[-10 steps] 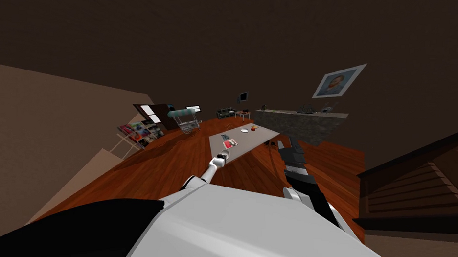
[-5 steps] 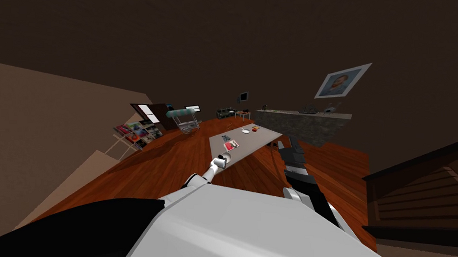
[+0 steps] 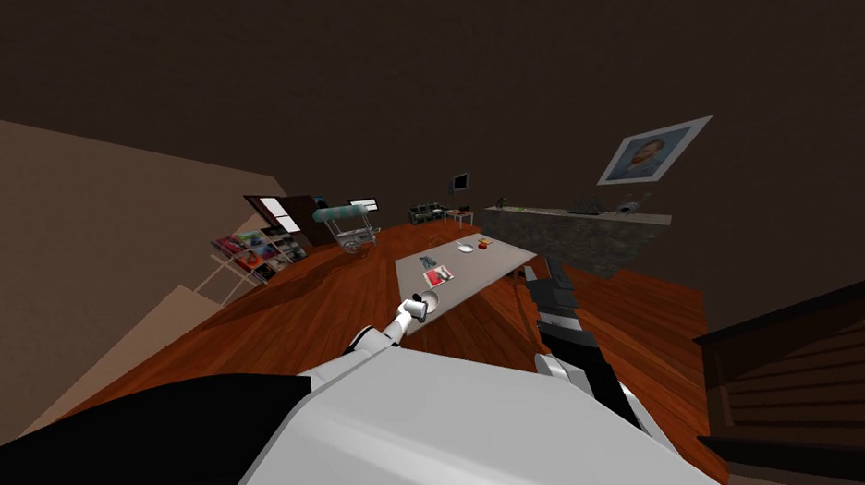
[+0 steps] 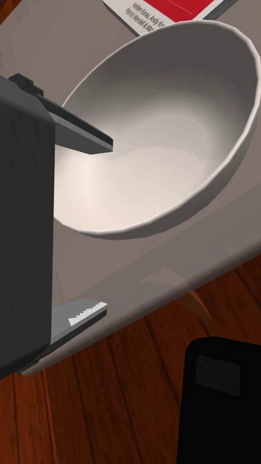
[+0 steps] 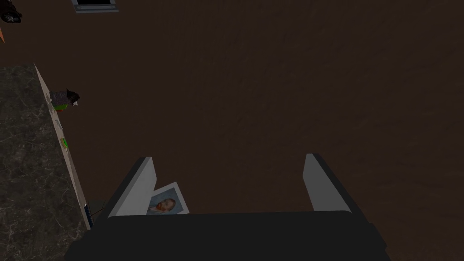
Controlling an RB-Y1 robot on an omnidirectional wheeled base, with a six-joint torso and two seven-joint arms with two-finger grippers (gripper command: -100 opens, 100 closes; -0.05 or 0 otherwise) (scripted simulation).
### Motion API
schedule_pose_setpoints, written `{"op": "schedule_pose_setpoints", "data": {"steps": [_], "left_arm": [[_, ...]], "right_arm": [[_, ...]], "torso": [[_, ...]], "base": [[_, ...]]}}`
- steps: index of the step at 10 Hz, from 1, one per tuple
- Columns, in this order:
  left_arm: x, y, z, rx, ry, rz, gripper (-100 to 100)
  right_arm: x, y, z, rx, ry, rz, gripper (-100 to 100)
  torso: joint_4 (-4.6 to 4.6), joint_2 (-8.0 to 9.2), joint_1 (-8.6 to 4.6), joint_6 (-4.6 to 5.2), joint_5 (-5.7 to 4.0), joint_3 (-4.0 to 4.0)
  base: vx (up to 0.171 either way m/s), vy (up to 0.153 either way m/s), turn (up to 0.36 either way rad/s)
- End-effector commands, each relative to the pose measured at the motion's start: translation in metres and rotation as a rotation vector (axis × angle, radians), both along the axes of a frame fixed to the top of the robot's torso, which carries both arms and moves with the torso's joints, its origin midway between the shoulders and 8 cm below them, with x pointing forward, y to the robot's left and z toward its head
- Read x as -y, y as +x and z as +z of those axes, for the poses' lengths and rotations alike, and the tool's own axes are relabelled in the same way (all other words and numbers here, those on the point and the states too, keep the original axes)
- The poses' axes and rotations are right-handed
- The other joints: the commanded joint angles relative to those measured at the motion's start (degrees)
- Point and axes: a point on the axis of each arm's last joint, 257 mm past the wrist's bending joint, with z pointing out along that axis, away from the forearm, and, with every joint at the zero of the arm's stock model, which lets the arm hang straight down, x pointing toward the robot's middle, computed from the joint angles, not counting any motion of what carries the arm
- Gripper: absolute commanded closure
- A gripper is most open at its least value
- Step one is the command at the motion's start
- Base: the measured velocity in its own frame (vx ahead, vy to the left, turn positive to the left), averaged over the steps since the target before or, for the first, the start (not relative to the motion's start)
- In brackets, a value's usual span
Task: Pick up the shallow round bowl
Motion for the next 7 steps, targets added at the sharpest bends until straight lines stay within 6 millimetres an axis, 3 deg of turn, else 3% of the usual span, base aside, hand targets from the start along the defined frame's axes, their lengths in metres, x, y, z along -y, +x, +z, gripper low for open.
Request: {"op": "schedule_pose_setpoints", "data": {"steps": [1, 2, 6, 7], "left_arm": [[0.000, 0.000, 0.000, 0.000, 0.000, 0.000, 0], [-0.001, -0.009, -0.009, 0.001, 0.001, 0.004, -100], [-0.003, -0.018, -0.017, 0.000, 0.001, 0.008, -100], [-0.003, -0.018, -0.018, 0.002, 0.001, 0.008, 100]], "right_arm": [[0.000, 0.000, 0.000, 0.000, 0.000, 0.000, 0], [0.000, 0.000, 0.000, 0.000, 0.000, 0.000, 0], [0.000, 0.000, 0.000, 0.000, 0.000, 0.000, 0], [0.000, 0.000, 0.000, 0.000, 0.000, 0.000, 0]], "torso": [[0.00, 0.00, 0.00, 0.00, 0.00, 0.00], [0.02, 0.10, -0.10, 0.00, -0.03, 0.06], [-0.01, -0.06, -0.15, 0.00, -0.04, -0.03], [0.01, 0.03, -0.15, 0.01, -0.04, 0.02]], "base": [[0.006, 0.006, 0.000], [0.044, -0.007, -0.031], [0.055, -0.002, -0.017], [0.005, 0.000, 0.001]]}}
